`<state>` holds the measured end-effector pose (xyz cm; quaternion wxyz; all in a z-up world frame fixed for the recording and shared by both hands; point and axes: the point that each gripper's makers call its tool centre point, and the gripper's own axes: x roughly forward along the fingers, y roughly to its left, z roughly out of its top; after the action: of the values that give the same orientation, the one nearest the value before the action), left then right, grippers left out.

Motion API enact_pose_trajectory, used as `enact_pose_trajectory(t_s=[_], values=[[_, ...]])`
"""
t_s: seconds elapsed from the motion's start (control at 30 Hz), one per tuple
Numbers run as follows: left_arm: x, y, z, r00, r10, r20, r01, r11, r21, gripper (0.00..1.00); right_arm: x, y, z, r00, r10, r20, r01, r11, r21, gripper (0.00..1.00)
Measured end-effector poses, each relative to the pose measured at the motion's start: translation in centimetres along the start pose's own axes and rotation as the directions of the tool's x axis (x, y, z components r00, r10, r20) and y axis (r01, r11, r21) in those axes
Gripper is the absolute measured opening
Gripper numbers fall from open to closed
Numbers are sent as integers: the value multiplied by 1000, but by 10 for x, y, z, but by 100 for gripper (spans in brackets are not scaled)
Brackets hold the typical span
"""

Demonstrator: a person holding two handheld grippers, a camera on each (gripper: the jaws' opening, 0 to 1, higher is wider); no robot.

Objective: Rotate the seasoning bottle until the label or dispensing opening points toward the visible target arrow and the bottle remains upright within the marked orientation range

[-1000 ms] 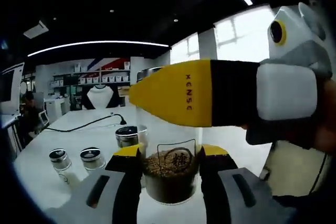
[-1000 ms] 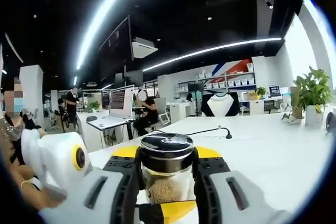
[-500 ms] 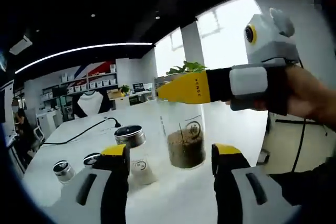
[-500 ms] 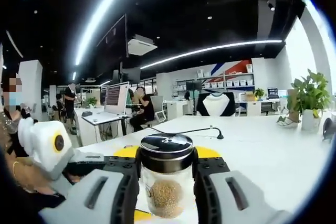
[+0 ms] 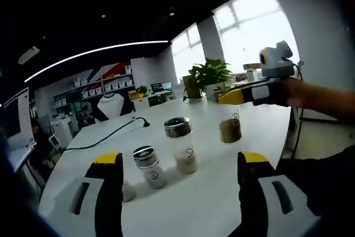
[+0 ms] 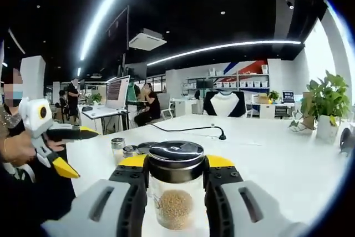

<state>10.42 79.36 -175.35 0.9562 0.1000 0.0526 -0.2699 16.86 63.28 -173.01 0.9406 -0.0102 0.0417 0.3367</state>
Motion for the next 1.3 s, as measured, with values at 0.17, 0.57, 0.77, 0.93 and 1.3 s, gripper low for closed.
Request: enact_pose_trajectory(t_s=[0.17, 0.57, 0.77, 0.93, 1.3], values=[[-26, 38, 14, 994, 95, 49, -89, 990, -105, 94, 5, -17, -13, 999, -19, -33, 19, 1000, 1, 36], [-49, 86, -7, 978, 209, -29, -211, 974, -85, 100, 21, -31, -27, 999, 15, -35, -14, 999, 31, 36], [-53, 98, -6, 974, 226, -28, -228, 970, -82, 100, 25, -36, -32, 999, 36, -32, -34, 998, 50, 36], [-52, 98, -10, 973, 228, -37, -230, 968, -102, 100, 30, -33, -29, 998, 55, -20, -54, 998, 41, 36], [-53, 107, -8, 959, 283, -19, -284, 951, -120, 99, 32, -33, -36, 998, 60, -10, -59, 997, 55, 36]])
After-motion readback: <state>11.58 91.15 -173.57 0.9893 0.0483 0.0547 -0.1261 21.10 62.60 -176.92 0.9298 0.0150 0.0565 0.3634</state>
